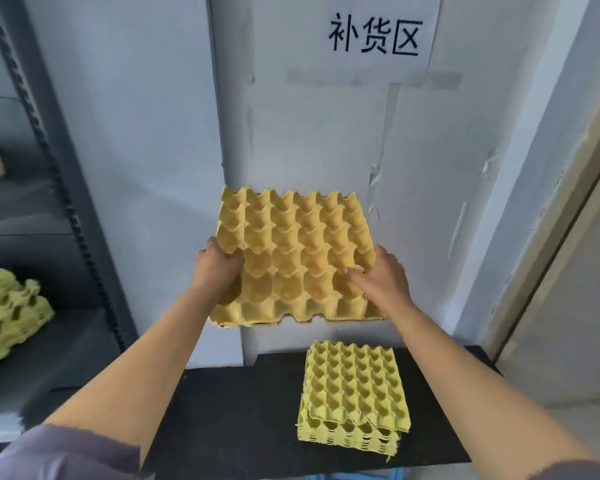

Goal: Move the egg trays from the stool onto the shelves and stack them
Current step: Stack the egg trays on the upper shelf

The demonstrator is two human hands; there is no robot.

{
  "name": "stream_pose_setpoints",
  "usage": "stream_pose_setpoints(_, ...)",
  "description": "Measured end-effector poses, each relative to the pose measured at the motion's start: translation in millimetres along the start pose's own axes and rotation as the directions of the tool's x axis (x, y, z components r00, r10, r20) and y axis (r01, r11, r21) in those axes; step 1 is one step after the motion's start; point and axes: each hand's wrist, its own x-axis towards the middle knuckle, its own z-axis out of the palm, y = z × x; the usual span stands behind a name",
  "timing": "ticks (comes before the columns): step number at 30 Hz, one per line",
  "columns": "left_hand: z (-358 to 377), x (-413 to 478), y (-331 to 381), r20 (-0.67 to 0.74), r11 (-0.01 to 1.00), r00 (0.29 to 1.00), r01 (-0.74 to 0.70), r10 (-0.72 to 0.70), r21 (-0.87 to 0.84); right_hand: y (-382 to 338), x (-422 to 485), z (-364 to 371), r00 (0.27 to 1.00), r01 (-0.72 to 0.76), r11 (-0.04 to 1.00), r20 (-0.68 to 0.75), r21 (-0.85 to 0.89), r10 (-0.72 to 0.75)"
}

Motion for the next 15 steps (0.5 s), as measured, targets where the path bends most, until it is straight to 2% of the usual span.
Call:
stream_pose_setpoints(6, -101.7, -17.7, 2.0, -0.103, 0.998, 0.993, -0.062, 0.062, 0.002, -103.4, -8.6, 9.9, 0.995, 0.098, 0.992, -0.017, 0.085, -0.097)
stream_pose_setpoints(11, -191.5, -23.6, -8.8, -0.248, 0.988, 0.957, -0.134, 0.15, 0.079, -189.5, -21.0, 32.6, 0.987, 0.157, 0.977, -0.04, 0.144, -0.153)
stream_pose_setpoints(15, -259.4, -18.5, -31.8, -0.281, 0.977, 0.939, -0.165, 0.197, 0.131, -252.9, -35.1, 59.2, 0.983, 0.181, 0.963, -0.068, 0.2, -0.171)
